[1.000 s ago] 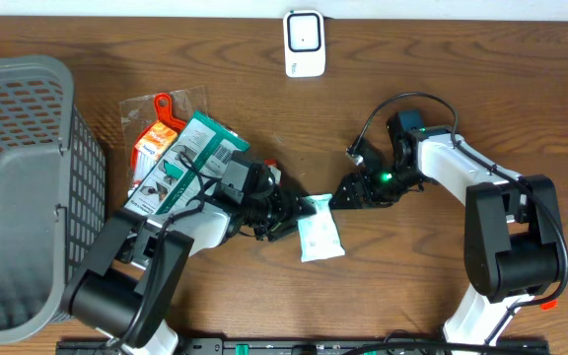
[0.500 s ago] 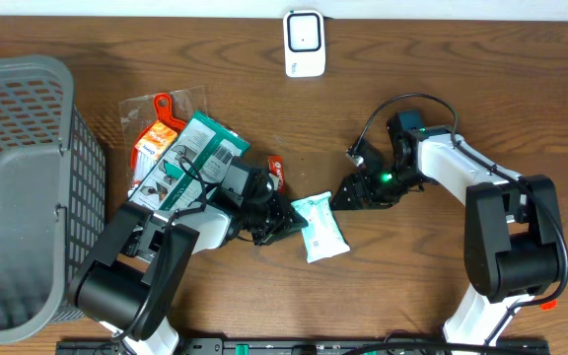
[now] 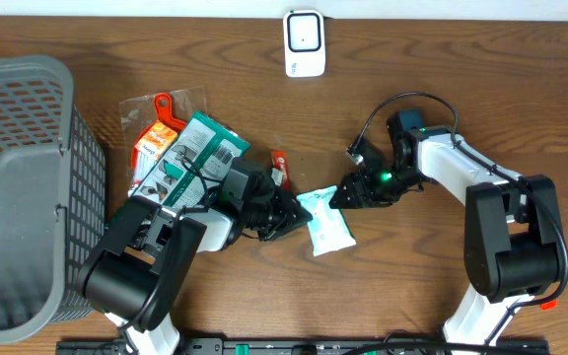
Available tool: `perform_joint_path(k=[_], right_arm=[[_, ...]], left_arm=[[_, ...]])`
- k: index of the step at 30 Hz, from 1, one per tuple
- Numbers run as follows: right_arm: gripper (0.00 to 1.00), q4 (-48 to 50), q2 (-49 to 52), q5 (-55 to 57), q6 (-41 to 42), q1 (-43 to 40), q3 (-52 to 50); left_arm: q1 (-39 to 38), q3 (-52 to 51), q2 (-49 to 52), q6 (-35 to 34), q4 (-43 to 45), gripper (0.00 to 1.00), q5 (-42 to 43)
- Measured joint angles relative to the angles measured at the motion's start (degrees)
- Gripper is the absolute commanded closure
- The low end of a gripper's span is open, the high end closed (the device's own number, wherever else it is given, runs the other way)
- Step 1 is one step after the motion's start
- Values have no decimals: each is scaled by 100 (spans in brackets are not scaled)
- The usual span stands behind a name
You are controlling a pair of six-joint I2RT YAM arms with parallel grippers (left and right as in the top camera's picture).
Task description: Scan the item barcode
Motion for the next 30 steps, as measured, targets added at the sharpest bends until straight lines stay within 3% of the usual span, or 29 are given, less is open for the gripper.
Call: perform_joint_path(k=[5,12,17,19,24,30], right_arm=[[37,0,0,197,22,-20,0],[32,72,0,315,107,-404,0],[21,70,0,328,181,-699,0],[19,70,0,262,203,-748,0],[25,79,0,-142,459,-748,0],[23,116,0,-282,938,-645,0]], left_arm=[[0,-48,-157,-52,164,92,-70],[63,-59,-1064,-55,411,93,-92],[328,-59,-1416,-28,417,92,-92],[411,-59,-1425,-4,326,86,-98],[485,-59,-1425,188,-398,49,-203],[549,-61,-1425,345,-1941,36,-726]])
